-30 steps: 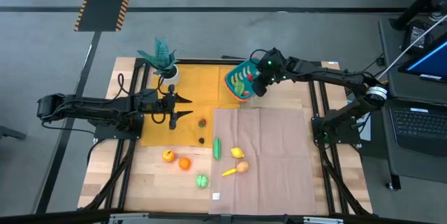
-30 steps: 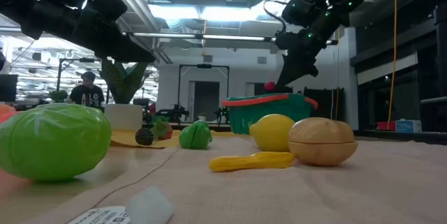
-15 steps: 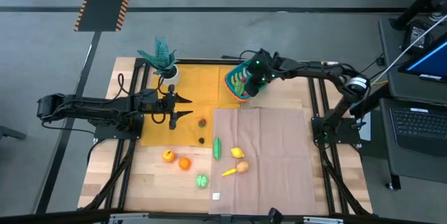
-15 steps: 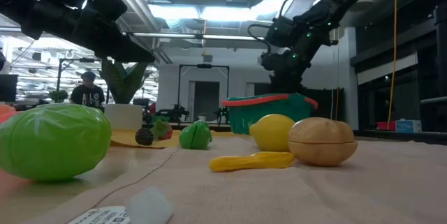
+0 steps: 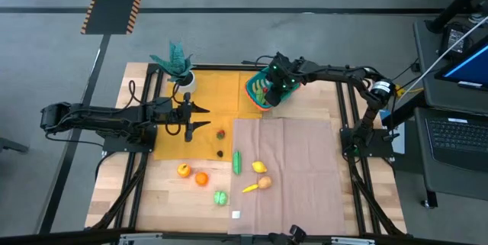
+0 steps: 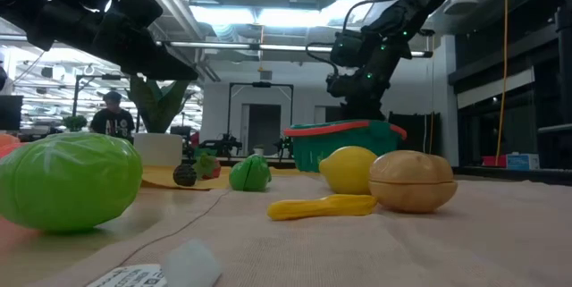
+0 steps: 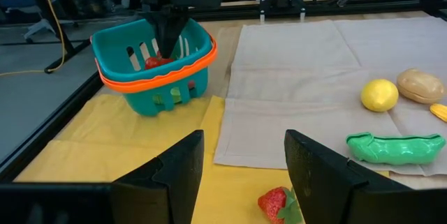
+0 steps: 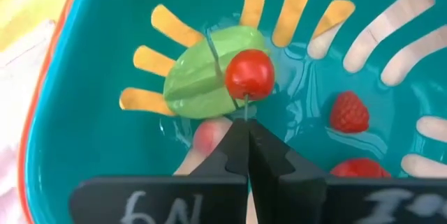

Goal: Pick and placing Produce into tupperware
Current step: Put the cherry into the basket

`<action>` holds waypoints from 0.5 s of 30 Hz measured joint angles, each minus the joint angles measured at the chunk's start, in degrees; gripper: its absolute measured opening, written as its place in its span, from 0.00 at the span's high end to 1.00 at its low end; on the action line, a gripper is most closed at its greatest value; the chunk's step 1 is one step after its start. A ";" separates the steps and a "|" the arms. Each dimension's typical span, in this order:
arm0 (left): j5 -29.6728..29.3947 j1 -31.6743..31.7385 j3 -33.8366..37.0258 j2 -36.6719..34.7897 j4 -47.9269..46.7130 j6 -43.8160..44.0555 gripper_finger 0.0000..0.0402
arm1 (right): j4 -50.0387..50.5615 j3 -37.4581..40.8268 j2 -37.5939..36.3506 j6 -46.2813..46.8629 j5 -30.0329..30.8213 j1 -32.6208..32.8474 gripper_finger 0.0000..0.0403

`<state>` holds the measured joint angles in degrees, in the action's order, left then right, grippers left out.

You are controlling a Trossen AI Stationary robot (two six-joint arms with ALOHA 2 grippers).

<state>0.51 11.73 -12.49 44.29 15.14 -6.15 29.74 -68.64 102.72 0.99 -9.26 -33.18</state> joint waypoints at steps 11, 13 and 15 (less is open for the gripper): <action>0.00 -0.02 0.00 0.02 -0.14 0.00 0.52 | -0.03 0.00 0.00 -1.53 0.02 -0.05 0.83; 0.00 -0.02 0.00 0.02 -0.14 0.00 0.52 | -0.04 0.00 -0.13 -2.11 0.02 -0.05 0.78; 0.02 -0.01 0.00 0.01 -0.14 0.00 0.52 | 0.62 -0.46 -0.48 -1.41 0.02 -0.07 0.72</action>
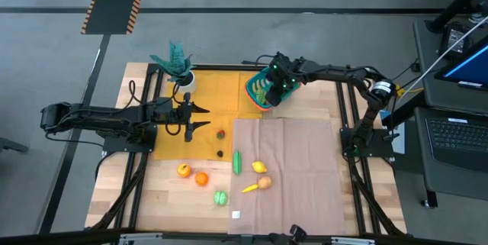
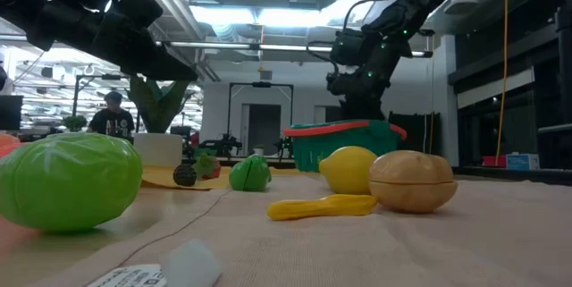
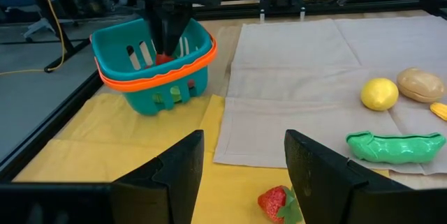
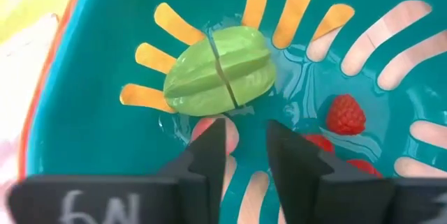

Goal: Pick and placing Produce into tupperware
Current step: Put the cherry into the basket, then put the orange into the basket

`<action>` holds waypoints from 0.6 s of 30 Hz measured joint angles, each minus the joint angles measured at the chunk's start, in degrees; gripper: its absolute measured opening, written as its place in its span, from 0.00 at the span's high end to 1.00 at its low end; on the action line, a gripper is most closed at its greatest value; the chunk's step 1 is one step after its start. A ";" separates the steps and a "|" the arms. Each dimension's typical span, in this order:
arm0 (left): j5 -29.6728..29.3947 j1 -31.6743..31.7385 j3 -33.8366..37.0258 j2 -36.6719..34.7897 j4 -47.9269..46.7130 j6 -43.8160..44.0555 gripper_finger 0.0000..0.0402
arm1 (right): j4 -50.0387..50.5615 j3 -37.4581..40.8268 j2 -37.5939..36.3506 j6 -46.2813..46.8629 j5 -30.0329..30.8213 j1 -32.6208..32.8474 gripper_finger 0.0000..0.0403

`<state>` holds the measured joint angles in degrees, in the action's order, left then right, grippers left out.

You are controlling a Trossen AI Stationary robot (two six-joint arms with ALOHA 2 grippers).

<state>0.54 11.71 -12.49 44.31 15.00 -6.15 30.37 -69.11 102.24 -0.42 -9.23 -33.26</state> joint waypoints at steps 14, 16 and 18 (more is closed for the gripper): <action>-0.04 -0.58 0.00 -0.30 -0.02 1.51 0.52 | 0.06 -5.51 -4.96 -1.82 0.74 3.44 0.60; 0.00 -1.29 0.00 -0.89 0.00 1.49 0.52 | -5.37 -2.22 -7.78 -2.72 0.50 4.86 0.60; 0.00 -2.20 0.00 -1.73 -0.07 1.49 0.52 | -9.97 2.03 -11.05 -3.06 1.25 6.23 0.60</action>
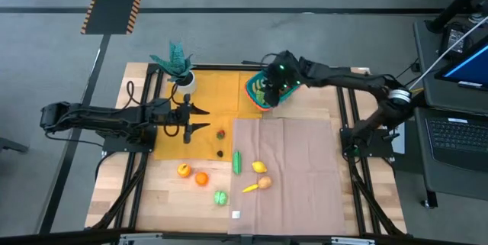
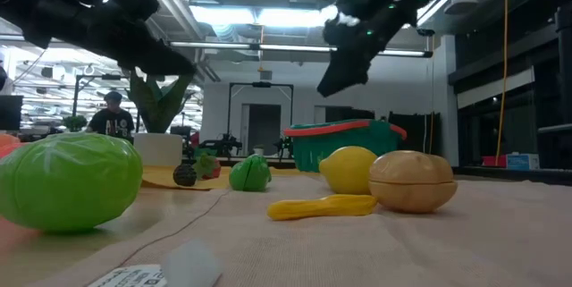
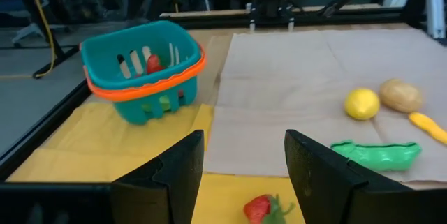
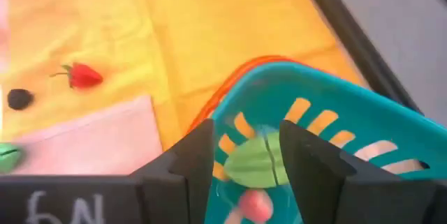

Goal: Pick and placing Produce into tupperware
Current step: Put the orange into the basket

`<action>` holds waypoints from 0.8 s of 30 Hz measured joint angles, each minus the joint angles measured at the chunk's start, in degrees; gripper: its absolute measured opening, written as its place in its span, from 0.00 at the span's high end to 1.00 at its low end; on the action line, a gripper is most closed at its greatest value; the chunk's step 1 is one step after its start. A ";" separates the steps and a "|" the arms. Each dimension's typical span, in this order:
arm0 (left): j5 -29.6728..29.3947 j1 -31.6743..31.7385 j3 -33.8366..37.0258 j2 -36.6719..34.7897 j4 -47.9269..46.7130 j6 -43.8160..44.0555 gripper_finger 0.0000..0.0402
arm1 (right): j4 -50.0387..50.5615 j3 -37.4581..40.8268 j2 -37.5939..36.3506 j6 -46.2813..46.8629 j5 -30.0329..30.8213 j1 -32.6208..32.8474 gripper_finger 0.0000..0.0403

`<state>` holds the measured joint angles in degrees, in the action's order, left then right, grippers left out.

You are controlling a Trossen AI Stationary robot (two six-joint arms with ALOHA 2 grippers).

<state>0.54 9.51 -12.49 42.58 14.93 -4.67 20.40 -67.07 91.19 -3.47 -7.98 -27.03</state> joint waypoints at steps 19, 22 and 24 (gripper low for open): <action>0.01 -6.98 -0.02 -4.07 -3.60 0.46 0.51 | -37.71 31.58 -14.36 0.56 1.45 14.14 0.60; 0.03 -7.77 -0.02 -4.07 -3.66 0.43 0.46 | -38.98 31.89 -14.36 1.71 1.44 14.67 0.60; 0.02 -8.01 -0.02 -4.07 -3.72 0.40 0.41 | -40.18 31.89 -14.36 1.60 1.44 14.99 0.60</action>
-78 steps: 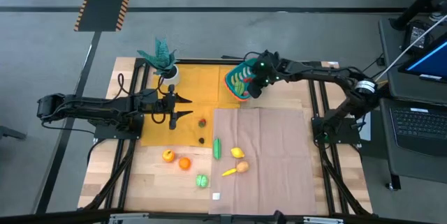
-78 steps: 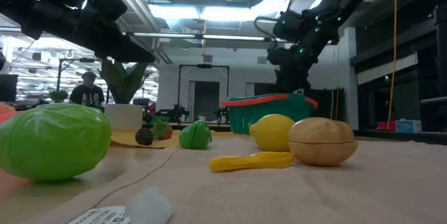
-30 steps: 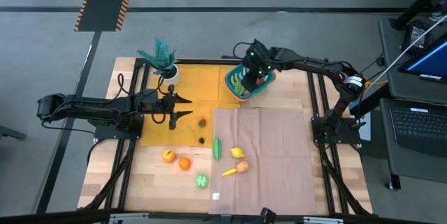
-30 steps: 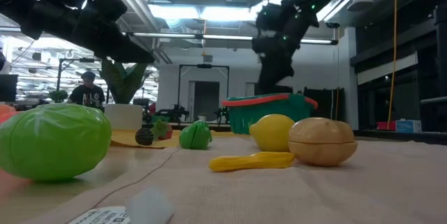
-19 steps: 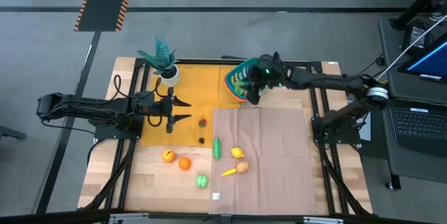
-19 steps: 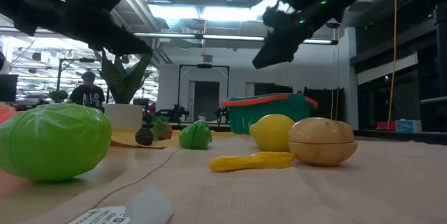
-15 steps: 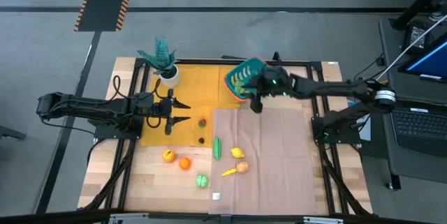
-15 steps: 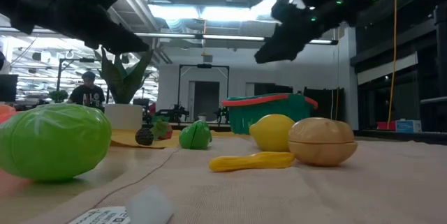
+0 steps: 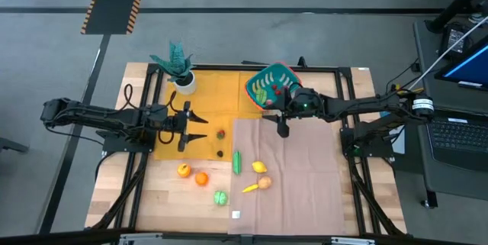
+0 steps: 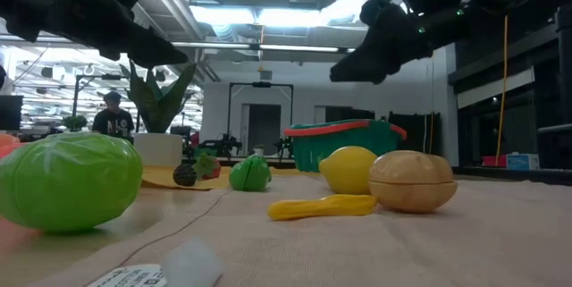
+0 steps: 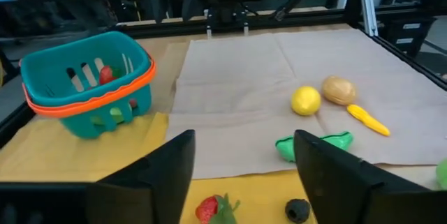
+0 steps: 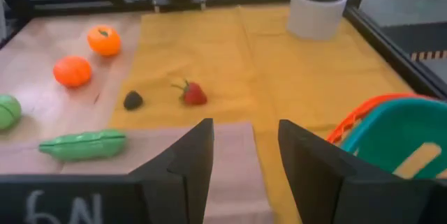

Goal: Pick and placing Produce into tupperware
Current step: Put the orange into the basket

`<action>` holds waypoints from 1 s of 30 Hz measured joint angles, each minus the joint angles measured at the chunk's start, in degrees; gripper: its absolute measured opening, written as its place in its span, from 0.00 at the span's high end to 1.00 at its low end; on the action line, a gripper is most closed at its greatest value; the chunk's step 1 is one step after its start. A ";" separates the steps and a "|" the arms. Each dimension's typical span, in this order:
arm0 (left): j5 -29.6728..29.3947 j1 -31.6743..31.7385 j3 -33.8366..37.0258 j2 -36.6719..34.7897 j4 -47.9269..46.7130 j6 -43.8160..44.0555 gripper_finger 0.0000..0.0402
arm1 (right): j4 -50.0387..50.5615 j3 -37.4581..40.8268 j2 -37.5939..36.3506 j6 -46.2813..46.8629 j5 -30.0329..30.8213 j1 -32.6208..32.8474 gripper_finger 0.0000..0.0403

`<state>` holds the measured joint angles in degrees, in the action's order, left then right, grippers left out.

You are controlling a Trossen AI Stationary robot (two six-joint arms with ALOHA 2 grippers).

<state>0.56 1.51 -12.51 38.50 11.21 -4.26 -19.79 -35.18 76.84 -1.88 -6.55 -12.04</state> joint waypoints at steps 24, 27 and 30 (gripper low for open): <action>-15.78 -10.17 -9.66 0.39 -22.85 8.65 0.10 | -3.95 -0.02 0.00 2.67 -0.02 0.01 0.60; -19.91 -14.91 -12.30 2.46 -27.00 12.49 0.10 | -3.87 -0.02 0.00 2.30 -0.02 0.01 0.60; -23.85 -19.95 -14.44 5.27 -31.43 17.55 0.11 | -3.40 -0.02 0.00 0.98 -0.02 0.01 0.60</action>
<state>-23.29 -18.45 -26.95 43.77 -20.22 13.29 -23.19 -35.20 76.84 -0.89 -6.57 -12.03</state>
